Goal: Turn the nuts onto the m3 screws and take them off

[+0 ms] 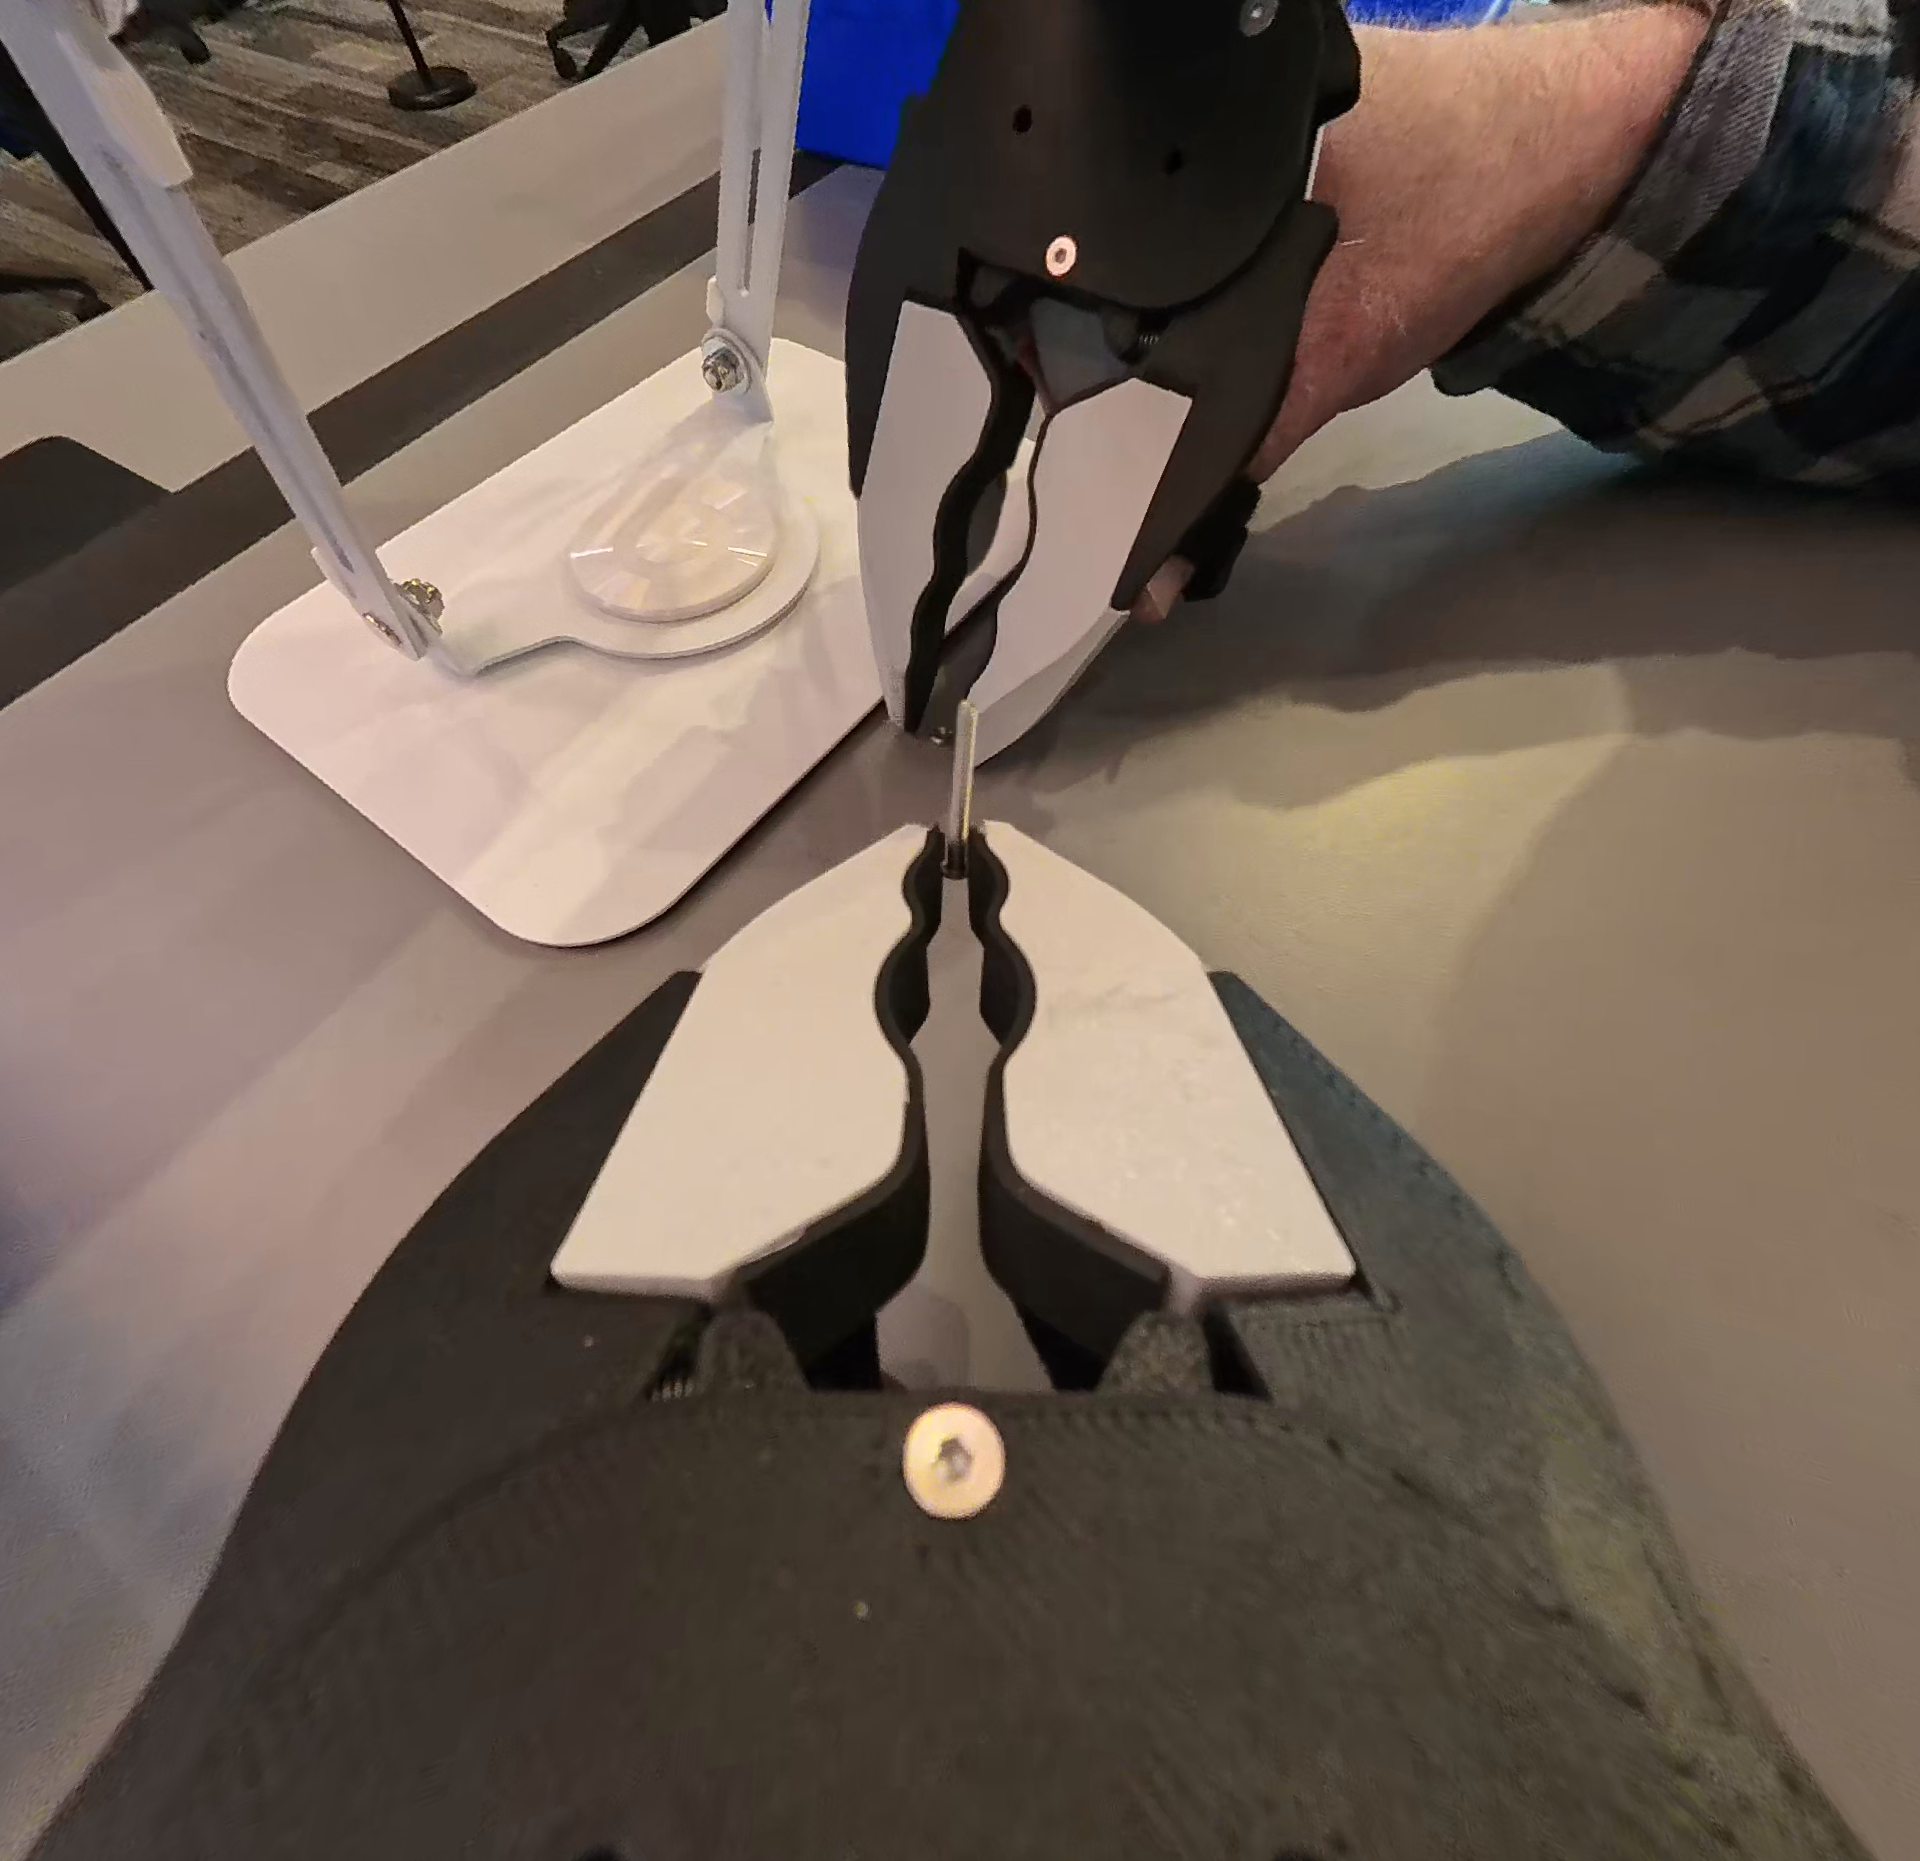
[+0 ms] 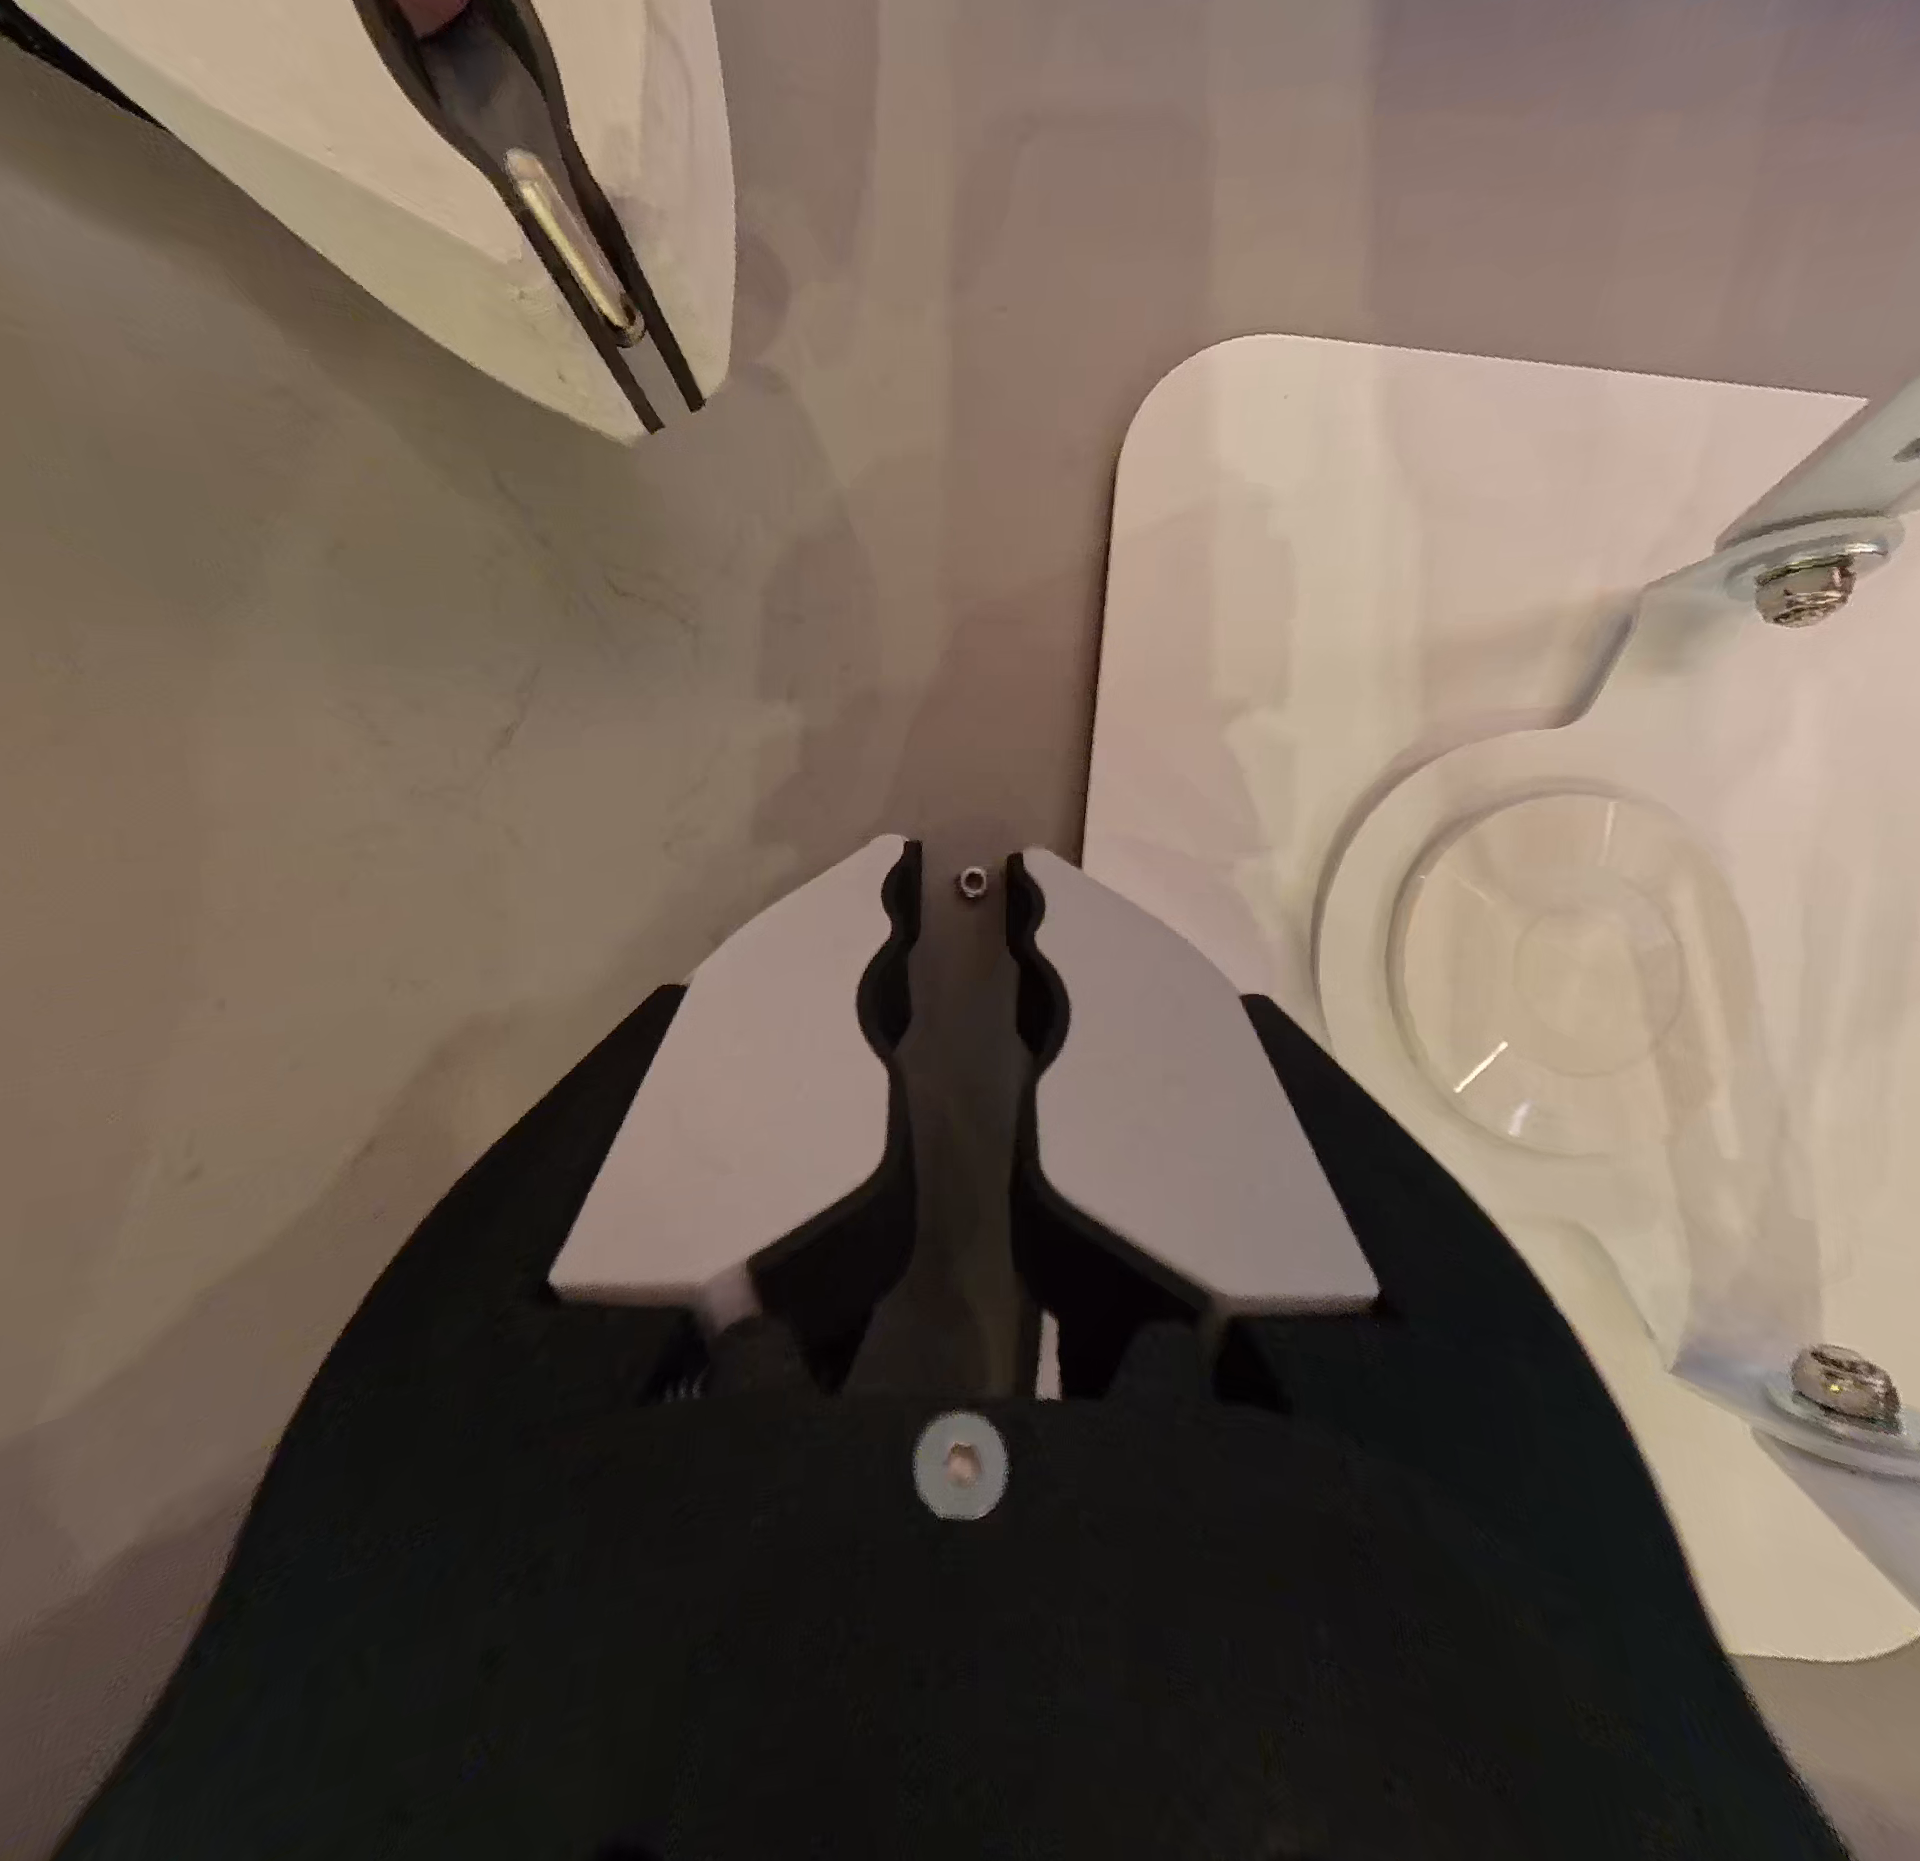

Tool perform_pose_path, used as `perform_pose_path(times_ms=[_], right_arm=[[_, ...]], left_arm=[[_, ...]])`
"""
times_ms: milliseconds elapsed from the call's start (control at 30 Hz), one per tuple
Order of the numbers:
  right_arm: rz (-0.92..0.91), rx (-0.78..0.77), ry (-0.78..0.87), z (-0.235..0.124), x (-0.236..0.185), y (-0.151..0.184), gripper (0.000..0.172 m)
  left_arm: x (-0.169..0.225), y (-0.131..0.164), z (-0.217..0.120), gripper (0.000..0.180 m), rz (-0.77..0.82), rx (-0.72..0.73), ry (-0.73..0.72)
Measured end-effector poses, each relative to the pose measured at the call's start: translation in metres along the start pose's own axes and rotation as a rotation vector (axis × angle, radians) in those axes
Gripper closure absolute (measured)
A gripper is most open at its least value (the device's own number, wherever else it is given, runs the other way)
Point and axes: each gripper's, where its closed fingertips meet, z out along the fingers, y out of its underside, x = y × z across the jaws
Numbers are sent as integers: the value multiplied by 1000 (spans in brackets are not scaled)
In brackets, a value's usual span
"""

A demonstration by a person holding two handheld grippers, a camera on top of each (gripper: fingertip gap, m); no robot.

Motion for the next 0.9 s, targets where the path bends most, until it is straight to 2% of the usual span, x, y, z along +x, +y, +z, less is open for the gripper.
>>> perform_pose_path(times_ms=[100,200,267,533,733,900], right_arm=[[1,-10,-10,0,0,0,157],[-13,-18,-21,-1,-4,1,165],[-12,-25,-34,-2,-8,3,161],[-72,-59,-35,-6,-22,8,162],[-85,-83,-12,-5,-19,6,159],[-60,-95,-40,-4,-19,5,163]], left_arm=[[1,0,0,176,-2,2,6],[1,0,0,176,-5,4,8],[2,-1,0,176,-6,5,14],[6,-1,1,176,-4,3,29],[7,-1,1,176,-6,3,32],[7,-1,1,176,-7,3,35]])
